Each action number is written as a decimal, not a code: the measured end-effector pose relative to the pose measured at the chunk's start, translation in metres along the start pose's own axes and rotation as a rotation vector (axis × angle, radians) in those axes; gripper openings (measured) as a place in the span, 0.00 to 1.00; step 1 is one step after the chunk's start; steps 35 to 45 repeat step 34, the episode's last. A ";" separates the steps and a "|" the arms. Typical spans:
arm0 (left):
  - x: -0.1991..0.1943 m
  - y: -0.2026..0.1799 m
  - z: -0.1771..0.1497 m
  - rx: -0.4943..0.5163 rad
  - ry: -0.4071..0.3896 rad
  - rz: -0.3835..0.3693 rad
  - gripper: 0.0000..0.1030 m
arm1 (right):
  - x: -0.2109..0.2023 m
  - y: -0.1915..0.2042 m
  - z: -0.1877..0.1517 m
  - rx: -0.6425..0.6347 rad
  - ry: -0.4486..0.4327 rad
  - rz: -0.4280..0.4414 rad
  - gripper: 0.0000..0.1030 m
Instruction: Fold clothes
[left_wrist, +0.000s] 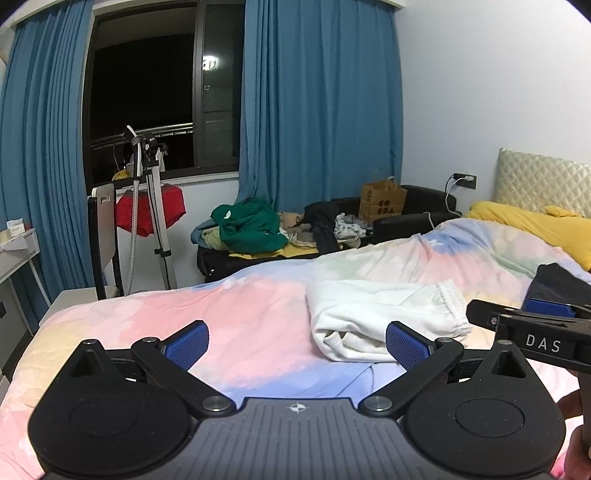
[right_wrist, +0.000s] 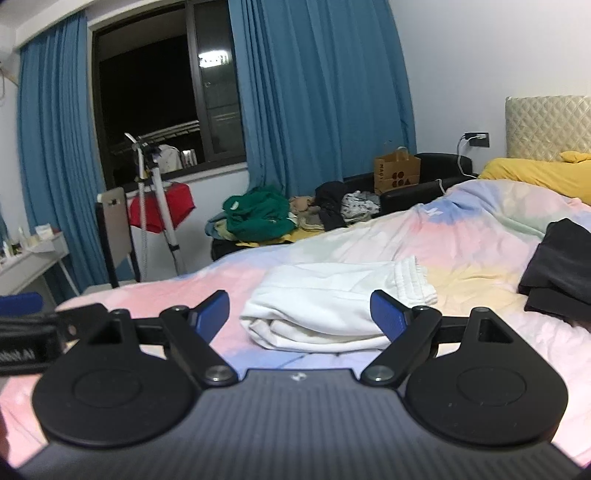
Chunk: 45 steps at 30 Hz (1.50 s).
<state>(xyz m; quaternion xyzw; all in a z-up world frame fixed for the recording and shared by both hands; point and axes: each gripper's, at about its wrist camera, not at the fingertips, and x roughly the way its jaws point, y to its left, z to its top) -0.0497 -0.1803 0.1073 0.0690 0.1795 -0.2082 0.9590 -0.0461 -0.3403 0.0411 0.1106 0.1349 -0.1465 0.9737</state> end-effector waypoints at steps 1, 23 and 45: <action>0.003 0.002 -0.002 0.000 0.003 0.003 0.99 | 0.003 0.000 -0.003 -0.001 0.002 -0.007 0.82; 0.056 0.015 -0.038 -0.036 0.070 0.014 0.99 | 0.035 -0.005 -0.044 -0.032 0.053 -0.054 0.82; 0.050 0.012 -0.039 -0.035 0.059 0.015 0.99 | 0.034 -0.002 -0.045 -0.051 0.054 -0.062 0.82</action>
